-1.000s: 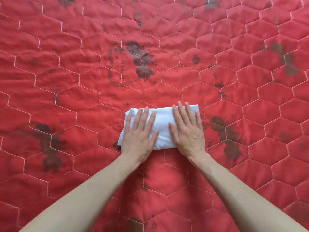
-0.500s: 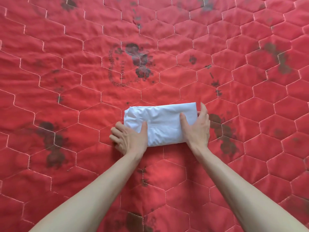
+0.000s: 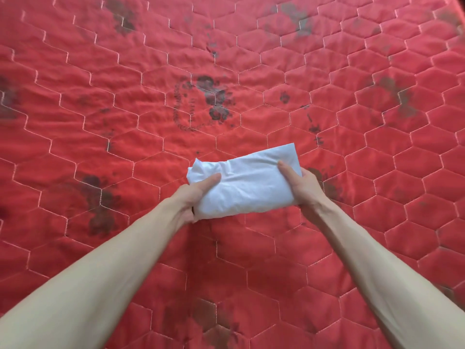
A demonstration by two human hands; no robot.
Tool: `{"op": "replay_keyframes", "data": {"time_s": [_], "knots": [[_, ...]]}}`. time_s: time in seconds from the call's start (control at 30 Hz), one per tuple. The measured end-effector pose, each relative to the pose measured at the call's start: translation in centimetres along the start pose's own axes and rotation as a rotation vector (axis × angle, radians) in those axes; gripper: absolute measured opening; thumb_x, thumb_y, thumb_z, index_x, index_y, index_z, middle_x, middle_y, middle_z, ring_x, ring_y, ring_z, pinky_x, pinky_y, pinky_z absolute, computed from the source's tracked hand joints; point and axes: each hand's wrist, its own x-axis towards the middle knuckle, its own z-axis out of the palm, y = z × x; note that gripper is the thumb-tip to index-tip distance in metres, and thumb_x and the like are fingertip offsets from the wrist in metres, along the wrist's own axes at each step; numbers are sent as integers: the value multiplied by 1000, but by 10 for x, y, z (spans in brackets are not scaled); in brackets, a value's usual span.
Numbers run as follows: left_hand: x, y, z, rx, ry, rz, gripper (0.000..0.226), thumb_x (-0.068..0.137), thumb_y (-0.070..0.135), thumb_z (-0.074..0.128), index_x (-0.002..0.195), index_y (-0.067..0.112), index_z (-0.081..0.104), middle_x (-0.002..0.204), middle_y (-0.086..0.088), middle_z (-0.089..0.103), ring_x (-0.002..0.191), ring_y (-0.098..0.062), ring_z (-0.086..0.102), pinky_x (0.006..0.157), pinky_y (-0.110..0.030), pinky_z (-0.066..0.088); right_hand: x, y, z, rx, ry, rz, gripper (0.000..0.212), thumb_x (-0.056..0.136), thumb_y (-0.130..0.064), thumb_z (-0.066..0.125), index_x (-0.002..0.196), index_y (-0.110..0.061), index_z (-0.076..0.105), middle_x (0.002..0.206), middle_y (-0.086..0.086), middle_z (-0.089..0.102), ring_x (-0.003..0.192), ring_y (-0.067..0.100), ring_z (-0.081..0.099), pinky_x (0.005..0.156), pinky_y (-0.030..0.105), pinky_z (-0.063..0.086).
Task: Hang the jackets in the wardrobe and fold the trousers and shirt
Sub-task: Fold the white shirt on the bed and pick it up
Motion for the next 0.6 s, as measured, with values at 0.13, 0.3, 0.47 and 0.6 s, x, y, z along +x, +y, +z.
{"op": "replay_keyframes", "data": {"time_s": [0.13, 0.3, 0.47, 0.6], "knots": [[-51, 11, -8, -83, -168, -26, 47, 78, 34, 88, 118, 13, 74, 104, -10, 81, 80, -24, 80, 57, -34, 63, -46, -39, -6, 128, -29, -11, 27, 94, -43, 75, 102, -18, 77, 101, 3, 80, 85, 18, 74, 67, 31, 57], [-143, 30, -10, -173, -298, 4, 54, 69, 35, 88, 118, 18, 75, 112, -11, 79, 89, -32, 78, 76, -50, 62, -119, -115, -33, 202, -72, -67, 38, 91, -47, 75, 114, -18, 76, 110, 10, 79, 96, 26, 77, 74, 41, 61], [-254, 47, -12, -342, -405, 101, 40, 82, 26, 83, 117, 8, 80, 129, -18, 72, 102, -32, 77, 81, -47, 65, -199, -198, -49, 252, -143, -133, 43, 90, -45, 78, 119, -14, 75, 114, 14, 78, 99, 27, 75, 78, 40, 60], [-357, 62, -18, -412, -366, 226, 44, 83, 25, 80, 123, 6, 76, 122, -17, 75, 89, -27, 79, 68, -38, 66, -270, -266, -54, 243, -181, -184, 41, 92, -38, 74, 119, -7, 72, 107, 14, 78, 87, 22, 75, 68, 34, 61]]}}
